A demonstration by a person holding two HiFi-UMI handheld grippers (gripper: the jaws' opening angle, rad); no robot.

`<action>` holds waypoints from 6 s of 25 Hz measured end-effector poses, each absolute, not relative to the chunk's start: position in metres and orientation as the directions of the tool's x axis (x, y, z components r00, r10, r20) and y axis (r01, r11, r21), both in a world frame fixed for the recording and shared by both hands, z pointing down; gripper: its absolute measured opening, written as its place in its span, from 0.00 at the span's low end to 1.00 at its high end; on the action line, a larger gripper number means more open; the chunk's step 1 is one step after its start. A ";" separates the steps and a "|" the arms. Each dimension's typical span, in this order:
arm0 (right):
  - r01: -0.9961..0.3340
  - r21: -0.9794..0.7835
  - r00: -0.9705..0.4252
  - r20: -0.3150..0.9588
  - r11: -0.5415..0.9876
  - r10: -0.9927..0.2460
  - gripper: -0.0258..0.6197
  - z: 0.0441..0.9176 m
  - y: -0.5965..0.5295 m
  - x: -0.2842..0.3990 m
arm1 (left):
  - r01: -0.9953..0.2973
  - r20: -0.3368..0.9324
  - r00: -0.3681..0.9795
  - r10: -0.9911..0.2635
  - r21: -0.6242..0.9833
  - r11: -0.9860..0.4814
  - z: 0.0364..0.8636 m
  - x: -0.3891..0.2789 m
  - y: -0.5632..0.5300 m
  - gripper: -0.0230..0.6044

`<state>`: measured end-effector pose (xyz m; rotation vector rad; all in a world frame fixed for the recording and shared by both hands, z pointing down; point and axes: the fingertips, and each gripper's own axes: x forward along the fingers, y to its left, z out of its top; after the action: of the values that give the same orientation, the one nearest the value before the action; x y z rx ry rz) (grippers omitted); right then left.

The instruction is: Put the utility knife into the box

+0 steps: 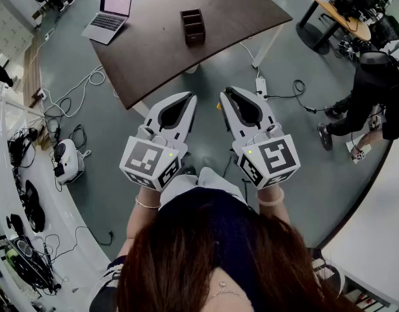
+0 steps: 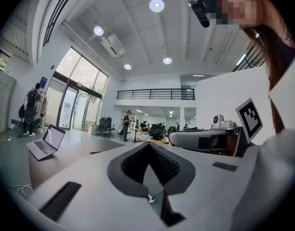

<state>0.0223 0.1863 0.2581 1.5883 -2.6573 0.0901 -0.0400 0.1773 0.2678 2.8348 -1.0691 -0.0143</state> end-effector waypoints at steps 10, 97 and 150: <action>-0.871 -0.054 -0.491 0.056 0.488 -0.870 0.12 0.259 0.192 0.023 | -0.655 0.029 0.753 -0.657 0.122 -0.746 0.267 -0.039 0.182 0.03; -0.757 -0.142 -0.651 0.232 0.637 -0.722 0.12 0.496 -0.299 0.033 | -0.757 0.257 0.649 -0.716 0.311 -0.575 0.464 0.004 -0.281 0.03; -0.816 -0.145 -0.577 0.163 0.559 -0.800 0.06 0.348 -0.258 0.068 | -0.776 0.147 0.624 -0.767 0.228 -0.588 0.357 -0.011 -0.265 0.03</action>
<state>0.0683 -0.2581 0.3479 1.4048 -2.7042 0.3148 -0.0112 -0.2651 0.3574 2.5798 -1.2547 0.0475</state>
